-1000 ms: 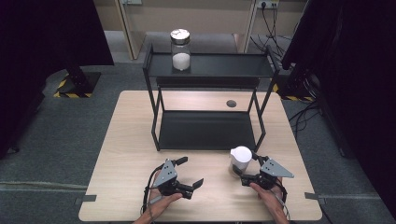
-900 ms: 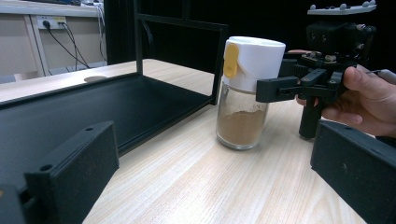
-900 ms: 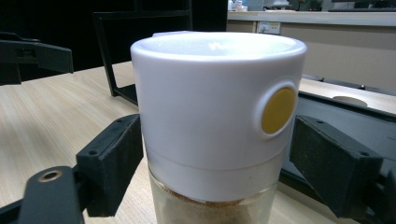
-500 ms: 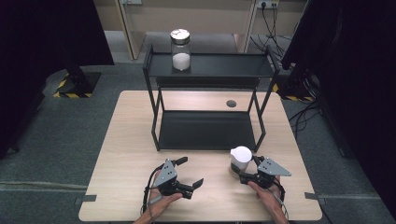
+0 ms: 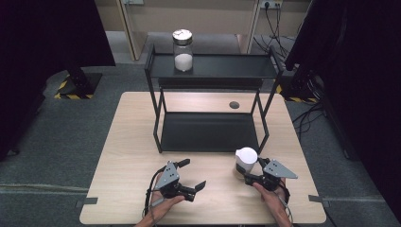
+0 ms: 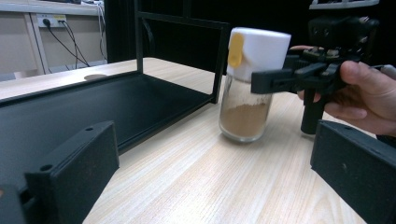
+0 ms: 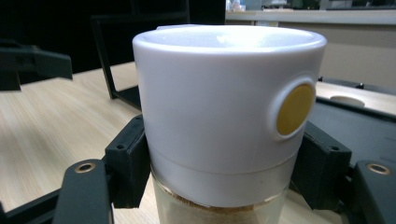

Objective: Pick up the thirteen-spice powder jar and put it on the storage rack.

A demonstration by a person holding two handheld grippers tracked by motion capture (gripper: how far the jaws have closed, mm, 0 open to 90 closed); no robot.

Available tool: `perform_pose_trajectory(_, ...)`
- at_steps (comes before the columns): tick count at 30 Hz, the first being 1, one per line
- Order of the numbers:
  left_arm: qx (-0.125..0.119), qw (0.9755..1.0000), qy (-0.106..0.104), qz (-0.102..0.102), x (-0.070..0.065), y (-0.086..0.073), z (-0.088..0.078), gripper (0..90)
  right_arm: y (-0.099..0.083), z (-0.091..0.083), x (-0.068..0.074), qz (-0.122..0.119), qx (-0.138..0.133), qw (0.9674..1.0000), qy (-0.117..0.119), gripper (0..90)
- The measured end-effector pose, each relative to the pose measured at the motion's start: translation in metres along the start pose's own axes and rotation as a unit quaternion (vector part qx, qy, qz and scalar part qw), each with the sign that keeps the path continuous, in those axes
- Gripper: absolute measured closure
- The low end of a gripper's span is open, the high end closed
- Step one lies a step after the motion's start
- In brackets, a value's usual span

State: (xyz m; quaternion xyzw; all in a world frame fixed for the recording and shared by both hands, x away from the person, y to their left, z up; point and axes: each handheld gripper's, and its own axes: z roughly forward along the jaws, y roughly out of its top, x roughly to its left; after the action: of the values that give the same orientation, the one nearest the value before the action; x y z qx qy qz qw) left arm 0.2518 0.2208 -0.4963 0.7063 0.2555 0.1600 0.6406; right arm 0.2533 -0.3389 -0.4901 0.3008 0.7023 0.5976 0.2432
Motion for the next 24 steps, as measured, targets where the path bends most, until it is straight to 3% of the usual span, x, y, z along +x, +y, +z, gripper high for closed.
perform_pose_trajectory(24,0.000,1.0000,0.004,-0.008,0.002,-0.001,0.000,0.3,0.036,-0.005,0.007,-0.009,-0.008,0.9997,0.023,30.9)
